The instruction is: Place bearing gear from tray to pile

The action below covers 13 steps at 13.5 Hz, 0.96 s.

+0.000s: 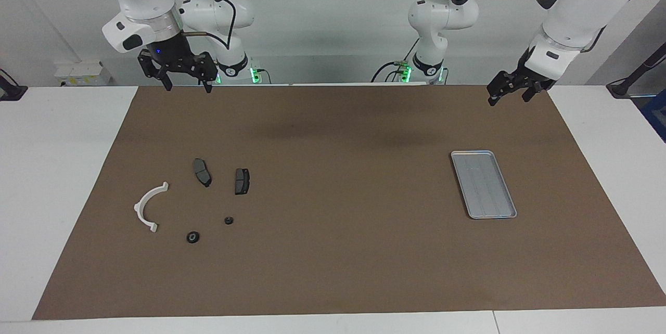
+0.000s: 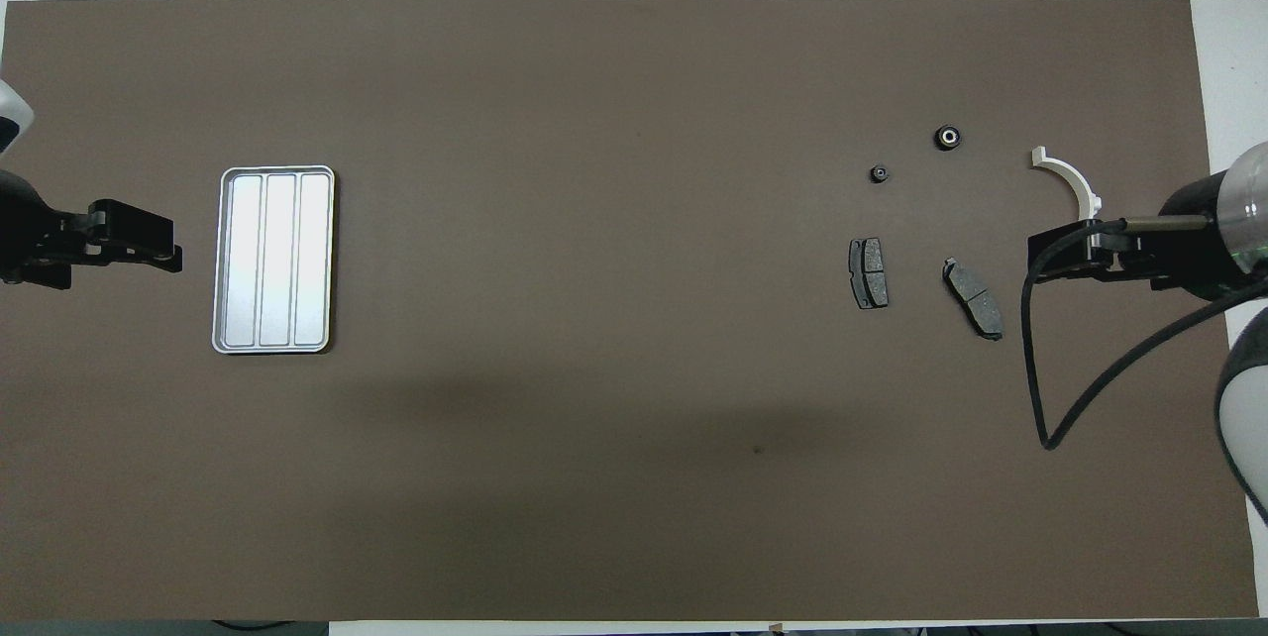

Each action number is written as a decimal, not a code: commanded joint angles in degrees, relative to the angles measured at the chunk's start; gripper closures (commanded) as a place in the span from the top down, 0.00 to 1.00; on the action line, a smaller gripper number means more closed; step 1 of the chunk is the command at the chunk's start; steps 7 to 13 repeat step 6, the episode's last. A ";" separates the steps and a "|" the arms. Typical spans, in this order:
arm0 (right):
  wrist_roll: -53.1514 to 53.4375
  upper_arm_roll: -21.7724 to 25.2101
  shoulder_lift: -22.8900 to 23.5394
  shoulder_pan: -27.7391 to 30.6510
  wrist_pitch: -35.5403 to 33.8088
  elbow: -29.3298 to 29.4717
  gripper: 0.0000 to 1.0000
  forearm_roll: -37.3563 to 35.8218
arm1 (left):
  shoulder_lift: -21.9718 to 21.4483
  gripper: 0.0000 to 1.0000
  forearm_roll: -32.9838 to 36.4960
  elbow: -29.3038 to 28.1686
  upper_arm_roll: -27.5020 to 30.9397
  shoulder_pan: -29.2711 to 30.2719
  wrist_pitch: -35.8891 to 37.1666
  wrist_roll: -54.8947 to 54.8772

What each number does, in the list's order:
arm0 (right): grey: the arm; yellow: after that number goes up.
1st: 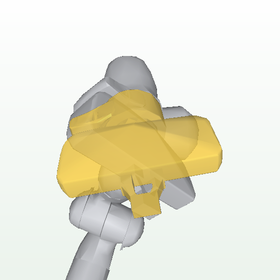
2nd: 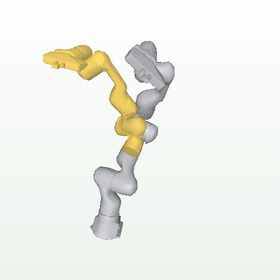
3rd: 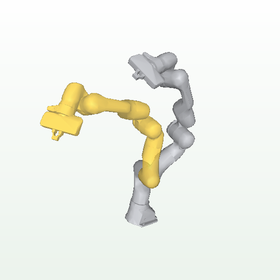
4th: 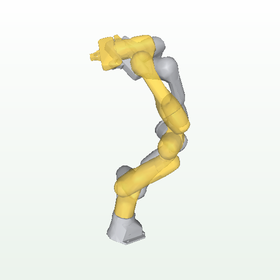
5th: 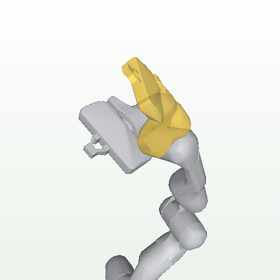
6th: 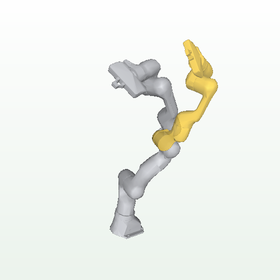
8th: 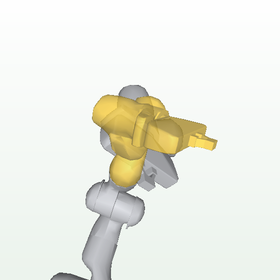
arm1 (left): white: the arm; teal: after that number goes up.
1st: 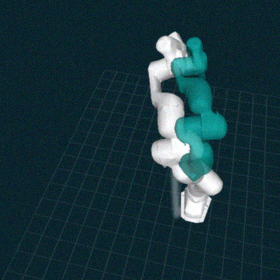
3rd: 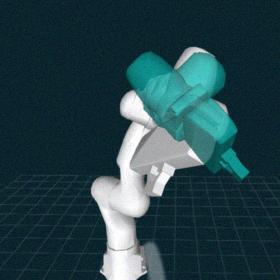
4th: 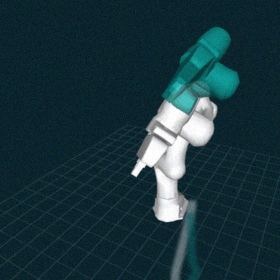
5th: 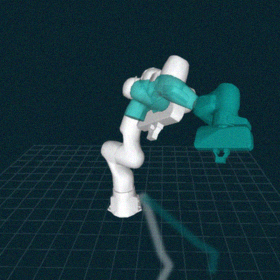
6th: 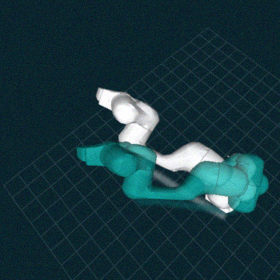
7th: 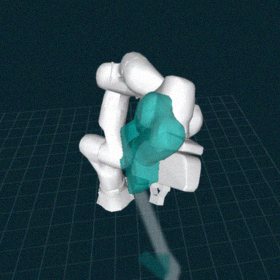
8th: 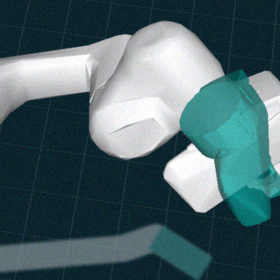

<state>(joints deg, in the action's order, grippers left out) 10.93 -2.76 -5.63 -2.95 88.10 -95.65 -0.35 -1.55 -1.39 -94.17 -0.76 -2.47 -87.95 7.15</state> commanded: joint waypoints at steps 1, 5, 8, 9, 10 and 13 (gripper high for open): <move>-0.47 -0.58 -0.61 0.93 0.05 -0.77 1.00 1.49 | -0.04 1.00 -0.63 0.57 0.67 -0.52 0.24 -0.13; -0.47 -0.58 -0.88 0.93 0.05 -0.42 1.00 1.49 | -0.12 1.00 -0.63 0.57 0.67 0.01 0.24 -0.12; -0.47 -0.58 -0.88 0.93 0.05 -0.42 1.00 1.49 | -0.12 1.00 -0.63 0.57 0.67 0.01 0.24 -0.12; -0.47 -0.58 -0.88 0.93 0.05 -0.42 1.00 1.49 | -0.12 1.00 -0.63 0.57 0.67 0.01 0.24 -0.12; -0.47 -0.58 -0.88 0.93 0.05 -0.42 1.00 1.49 | -0.12 1.00 -0.63 0.57 0.67 0.01 0.24 -0.12; -0.47 -0.58 -0.88 0.93 0.05 -0.42 1.00 1.49 | -0.12 1.00 -0.63 0.57 0.67 0.01 0.24 -0.12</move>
